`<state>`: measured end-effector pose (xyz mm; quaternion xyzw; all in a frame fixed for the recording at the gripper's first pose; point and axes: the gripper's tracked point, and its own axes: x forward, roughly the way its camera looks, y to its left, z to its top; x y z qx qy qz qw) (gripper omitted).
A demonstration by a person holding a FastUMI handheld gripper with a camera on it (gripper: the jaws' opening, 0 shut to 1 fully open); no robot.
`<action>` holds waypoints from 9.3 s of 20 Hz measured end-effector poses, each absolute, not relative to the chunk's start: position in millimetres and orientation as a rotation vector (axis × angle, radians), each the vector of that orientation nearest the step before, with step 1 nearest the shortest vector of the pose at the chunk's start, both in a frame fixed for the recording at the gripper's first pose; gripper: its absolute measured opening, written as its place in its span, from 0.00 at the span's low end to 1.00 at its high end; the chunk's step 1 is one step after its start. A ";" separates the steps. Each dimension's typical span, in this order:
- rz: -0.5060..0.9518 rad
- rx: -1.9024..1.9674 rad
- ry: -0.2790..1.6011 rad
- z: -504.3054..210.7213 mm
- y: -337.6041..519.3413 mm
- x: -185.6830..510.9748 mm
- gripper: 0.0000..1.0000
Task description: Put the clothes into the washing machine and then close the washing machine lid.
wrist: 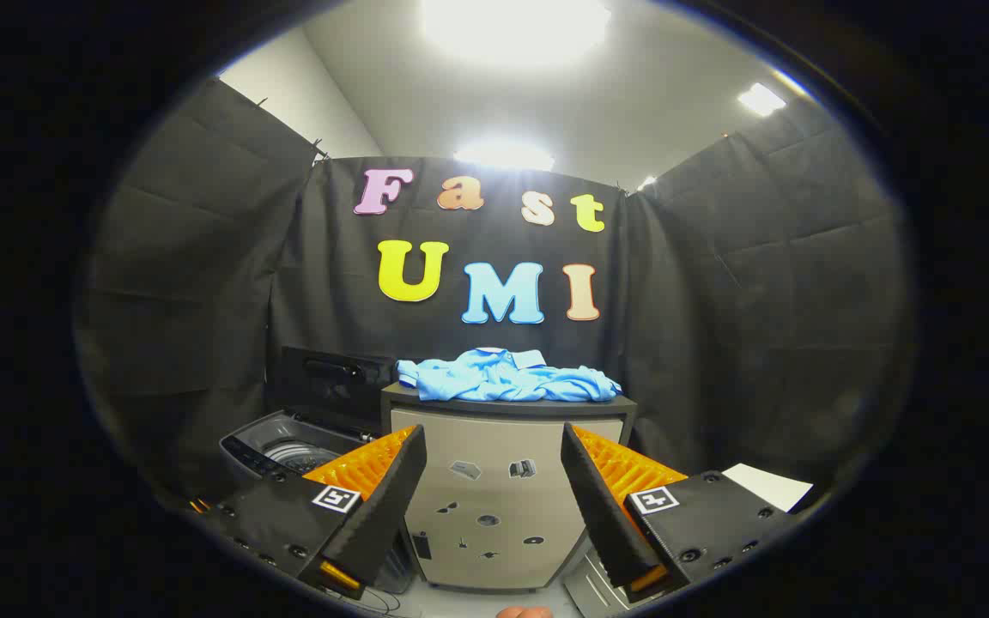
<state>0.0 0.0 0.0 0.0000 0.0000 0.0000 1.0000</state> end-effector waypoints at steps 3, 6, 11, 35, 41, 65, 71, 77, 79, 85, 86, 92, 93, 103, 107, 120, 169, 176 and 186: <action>0.009 -0.002 -0.004 0.9 -0.6 -3.1 0.98; 0.017 -0.008 -0.006 1.7 -1.9 -5.2 0.98; 0.027 -0.012 -0.017 4.7 -5.7 -6.7 0.98; 0.072 -0.072 -0.030 9.9 -2.9 7.7 0.98; 0.067 -0.069 -0.018 6.9 -0.2 11.2 0.98; 0.049 -0.048 -0.058 103.5 6.4 82.5 0.98; 0.022 -0.031 -0.033 135.3 -18.7 135.7 0.98; 0.075 0.064 0.184 118.3 -24.2 197.0 0.98; 0.043 0.057 0.241 111.6 -35.5 217.6 0.98; 0.048 -0.012 0.359 86.6 -42.3 274.6 0.98; 0.053 -0.015 0.375 82.5 -41.7 282.1 0.98; 0.076 -0.036 0.434 52.5 -45.8 325.8 0.98; 0.081 -0.038 0.445 47.0 -45.5 332.6 0.98; 0.112 -0.001 0.526 0.4 -30.9 380.8 0.99; 0.131 0.020 0.560 -13.5 -26.2 389.5 0.98; 0.195 0.031 0.675 -44.8 -16.8 391.9 0.99; 0.315 0.217 0.216 117.3 6.5 370.6 0.02; 0.382 0.204 0.185 136.4 45.4 365.3 0.02; 0.583 0.219 0.188 150.6 154.5 343.6 0.02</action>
